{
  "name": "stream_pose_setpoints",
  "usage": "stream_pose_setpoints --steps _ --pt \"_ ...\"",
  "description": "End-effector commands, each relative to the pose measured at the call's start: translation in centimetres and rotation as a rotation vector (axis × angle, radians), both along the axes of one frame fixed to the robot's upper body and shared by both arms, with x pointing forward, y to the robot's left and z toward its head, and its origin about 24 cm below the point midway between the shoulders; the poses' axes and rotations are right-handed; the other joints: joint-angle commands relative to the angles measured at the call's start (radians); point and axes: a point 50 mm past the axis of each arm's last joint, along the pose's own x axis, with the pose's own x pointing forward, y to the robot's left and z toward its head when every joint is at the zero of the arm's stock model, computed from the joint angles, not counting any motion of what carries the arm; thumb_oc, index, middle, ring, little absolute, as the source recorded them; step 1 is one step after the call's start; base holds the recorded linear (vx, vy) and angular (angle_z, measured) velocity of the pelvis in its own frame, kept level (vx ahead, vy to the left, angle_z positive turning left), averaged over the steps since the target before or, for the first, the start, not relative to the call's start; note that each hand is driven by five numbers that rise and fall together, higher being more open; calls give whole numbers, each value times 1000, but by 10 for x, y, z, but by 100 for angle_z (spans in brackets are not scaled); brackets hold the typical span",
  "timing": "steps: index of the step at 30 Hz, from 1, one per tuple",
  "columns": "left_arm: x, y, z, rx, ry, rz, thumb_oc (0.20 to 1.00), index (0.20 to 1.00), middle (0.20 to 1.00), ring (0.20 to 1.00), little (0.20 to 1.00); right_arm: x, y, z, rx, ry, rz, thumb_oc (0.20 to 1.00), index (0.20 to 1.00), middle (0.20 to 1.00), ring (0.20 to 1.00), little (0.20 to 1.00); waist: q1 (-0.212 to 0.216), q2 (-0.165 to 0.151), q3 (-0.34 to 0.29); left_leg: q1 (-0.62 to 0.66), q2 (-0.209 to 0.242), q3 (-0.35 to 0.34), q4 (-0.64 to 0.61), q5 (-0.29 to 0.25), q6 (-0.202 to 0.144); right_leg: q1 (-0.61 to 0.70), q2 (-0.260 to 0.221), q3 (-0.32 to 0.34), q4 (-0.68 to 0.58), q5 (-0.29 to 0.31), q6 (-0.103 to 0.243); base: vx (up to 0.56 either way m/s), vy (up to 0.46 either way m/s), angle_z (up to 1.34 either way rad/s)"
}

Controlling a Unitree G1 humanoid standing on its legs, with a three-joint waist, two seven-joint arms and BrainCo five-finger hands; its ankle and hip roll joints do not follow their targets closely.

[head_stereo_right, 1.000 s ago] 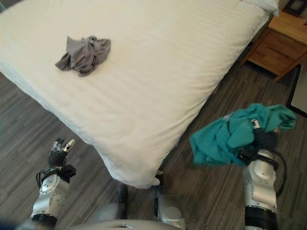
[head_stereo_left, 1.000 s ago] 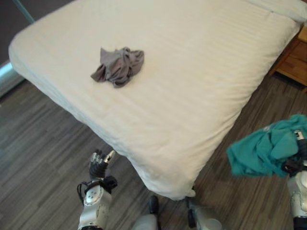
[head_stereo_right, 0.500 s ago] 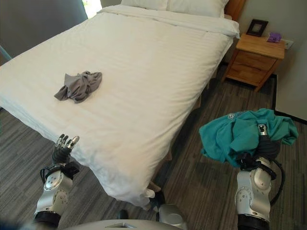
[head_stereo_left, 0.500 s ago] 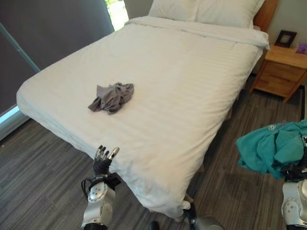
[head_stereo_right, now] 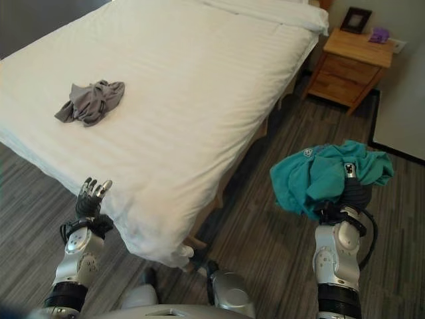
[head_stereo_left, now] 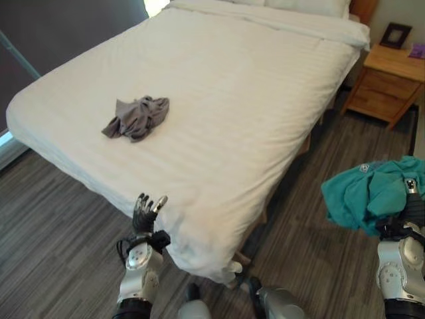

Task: Pick up bed clothes into laundry basket.

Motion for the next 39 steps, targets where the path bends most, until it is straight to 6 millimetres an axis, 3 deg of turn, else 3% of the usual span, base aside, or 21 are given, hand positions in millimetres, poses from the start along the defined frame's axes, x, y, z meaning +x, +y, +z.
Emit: stream_pose_setpoints --steps 1,5,8,10,11,12,13,14,15,16,18,19,21,23,26,28,30,32,34,35,39 --pt "18 3 33 -51 -197 30 1000 1000 1000 1000 1000 -10 -12 44 -177 -137 -59 200 200 200 200 200 -19 28 -46 -85 113 -56 -52 320 -73 171 -124 50 -71 -18 48 202 369 -51" --pt "29 -9 42 -61 -231 -30 1000 1000 1000 1000 1000 -13 -10 40 -185 -122 -77 200 200 200 200 200 -37 34 -82 -41 172 -145 -18 308 -98 139 -174 119 -40 -33 95 193 403 -50" --pt "35 -11 49 -50 -249 -48 1000 1000 1000 1000 1000 -17 -8 38 -160 -126 -84 200 200 200 200 200 -48 43 -100 -33 149 -180 -10 252 -109 129 -217 128 -42 -21 128 150 411 -84" --pt "40 -13 56 -42 -268 -79 1000 1000 1000 1000 1000 -25 -10 30 -112 -117 -103 200 200 200 200 200 -63 41 -118 -20 99 -140 -31 159 -106 146 -292 108 -63 27 166 161 420 -32" --pt "40 -13 56 -42 -268 -79 1000 1000 1000 1000 1000 -25 -9 30 -112 -116 -103 200 200 200 200 200 -63 39 -118 -19 97 -139 -31 159 -106 148 -294 108 -64 27 166 214 620 -13" --pt "40 -8 53 32 -222 -98 1000 1000 1000 1000 1000 -31 -10 21 -93 -81 -133 200 200 200 200 200 -74 29 -137 9 27 -122 -96 110 -78 94 -333 126 -6 173 178 204 723 -2" --pt "36 10 57 149 -195 -79 1000 1000 1000 1000 1000 -24 -3 15 -23 -97 -113 200 200 200 200 200 -72 12 -125 56 -11 -62 -99 85 -49 45 -354 101 5 389 157 196 943 2" --pt "28 23 60 213 -187 -56 1000 1000 1000 1000 1000 -18 5 18 10 -138 -77 200 200 200 200 200 -52 16 -116 72 -25 -25 -99 73 -33 7 -383 8 24 423 154 56 516 -12" --pt "28 24 60 213 -186 -55 1000 1000 1000 1000 1000 -17 5 18 11 -138 -75 200 200 200 200 200 -51 15 -119 69 -26 -23 -99 75 -32 4 -384 11 22 427 155 29 709 -51" --pt "16 44 68 301 -184 -17 1000 1000 1000 1000 1000 -12 4 20 -64 -99 -47 200 200 200 200 200 -31 34 -111 90 -63 20 -99 40 12 -20 -358 -116 130 339 134 71 647 -120" --pt "12 50 71 324 -188 -6 1000 1000 1000 1000 1000 -10 4 24 -75 -108 -44 200 200 200 200 200 -31 39 -114 94 -75 29 -99 32 24 -35 -318 -115 168 291 130 57 575 -139" --pt "8 59 71 358 -170 26 1000 1000 1000 1000 1000 -7 6 25 -78 -123 -21 200 200 200 200 200 -20 42 -113 118 -106 52 -99 11 48 -55 -229 -186 222 188 120 7 493 -42" --pt "6 64 72 373 -162 45 1000 1000 1000 1000 1000 -7 7 25 -95 -115 -10 200 200 200 200 200 -20 41 -113 130 -121 65 -99 0 57 -63 -186 -218 226 140 111 26 365 -21" --pt "2 70 82 409 -195 79 1000 1000 1000 1000 1000 -11 -1 23 -136 -80 -29 200 200 200 200 200 -3 21 -120 146 -167 87 -99 -21 71 -62 -86 -306 154 71 84 49 234 -17" --pt "5 73 102 501 -236 76 1000 1000 1000 1000 1000 -10 -5 25 -159 -70 -35 200 200 200 200 200 27 5 -138 148 -184 109 -99 -32 60 40 -111 -367 -58 65 55 36 48 -30" --pt "8 72 111 571 -248 49 1000 1000 1000 1000 1000 -10 -5 19 -144 -44 -16 200 200 200 200 200 26 0 -148 150 -190 107 -99 -30 62 95 -94 -294 -141 81 59 40 -3 -33" --pt "10 75 119 613 -252 59 1000 1000 1000 1000 1000 -7 -7 21 -150 -43 -10 200 200 200 200 200 36 1 -153 155 -190 119 -99 -28 60 116 -92 -302 -170 91 59 47 8 -17" --pt "18 83 144 784 -244 45 1000 1000 1000 1000 1000 -8 -11 21 -172 -18 13 200 200 200 200 200 28 7 -164 154 -197 117 -99 -25 59 143 -92 -304 -206 100 57 68 11 -19" --pt "33 100 181 980 -213 78 1000 1000 1000 1000 1000 -11 -13 16 -200 28 26 200 200 200 200 200 5 16 -171 154 -202 112 -99 -26 57 160 -98 -309 -227 105 61 58 14 6" --pt "38 109 183 965 -174 110 1000 1000 1000 1000 1000 -10 -10 11 -184 40 51 200 200 200 200 200 -9 21 -175 159 -201 116 -99 -27 57 162 -98 -307 -228 106 62 46 16 17" --pt "63 153 237 1238 125 238 1000 1000 1000 1000 1000 -13 -2 -3 -197 125 132 200 200 200 200 200 -52 32 -165 154 -198 123 -99 -28 53 158 -101 -310 -233 113 74 20 8 5"
